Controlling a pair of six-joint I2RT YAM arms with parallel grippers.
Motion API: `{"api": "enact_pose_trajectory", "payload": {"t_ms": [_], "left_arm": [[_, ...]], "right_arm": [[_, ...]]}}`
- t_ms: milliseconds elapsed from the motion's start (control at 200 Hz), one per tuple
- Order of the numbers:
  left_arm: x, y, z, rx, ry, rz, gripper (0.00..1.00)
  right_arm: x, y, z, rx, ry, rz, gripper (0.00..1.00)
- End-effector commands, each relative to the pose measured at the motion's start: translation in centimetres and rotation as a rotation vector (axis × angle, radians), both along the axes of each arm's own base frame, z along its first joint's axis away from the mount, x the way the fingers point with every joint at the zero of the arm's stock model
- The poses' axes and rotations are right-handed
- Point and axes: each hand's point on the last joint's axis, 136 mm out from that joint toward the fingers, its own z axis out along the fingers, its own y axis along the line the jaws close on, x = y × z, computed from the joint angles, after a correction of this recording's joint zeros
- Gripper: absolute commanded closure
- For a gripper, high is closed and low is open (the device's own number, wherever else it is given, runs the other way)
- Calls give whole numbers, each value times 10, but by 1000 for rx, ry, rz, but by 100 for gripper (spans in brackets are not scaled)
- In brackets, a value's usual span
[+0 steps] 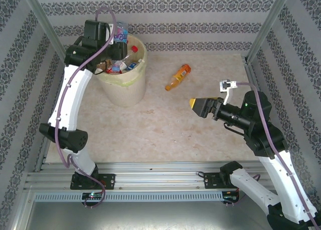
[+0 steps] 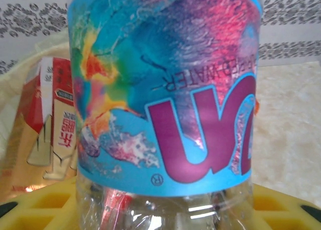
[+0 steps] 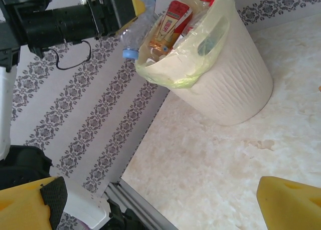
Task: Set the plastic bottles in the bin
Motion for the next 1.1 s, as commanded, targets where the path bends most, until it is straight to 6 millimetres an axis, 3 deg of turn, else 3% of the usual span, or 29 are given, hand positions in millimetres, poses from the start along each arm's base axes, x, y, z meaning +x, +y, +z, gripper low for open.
{"api": "enact_pose_trajectory", "payload": {"t_ms": [0,205,355,605,824,1094], "left_arm": [[9,20,-10,110,36,33,45],[27,28,-35,187,80,39,44],[28,27,-48,194,120,33,41],[27,43,-60,246,161,101,31],[22,34,-55,180,162,73,16],[6,29,-19,91,82,74,7]], "right_arm": [[-1,0,0,5,0,-8,3],[-2,-2,-7,-20,21,-21,3],[-1,-2,-10,-21,26,-30,3],[-2,-1,-11,-22,33,-26,3],[-4,-2,-14,-25,39,-30,3],[-3,-1,-18,-28,48,-35,3]]}}
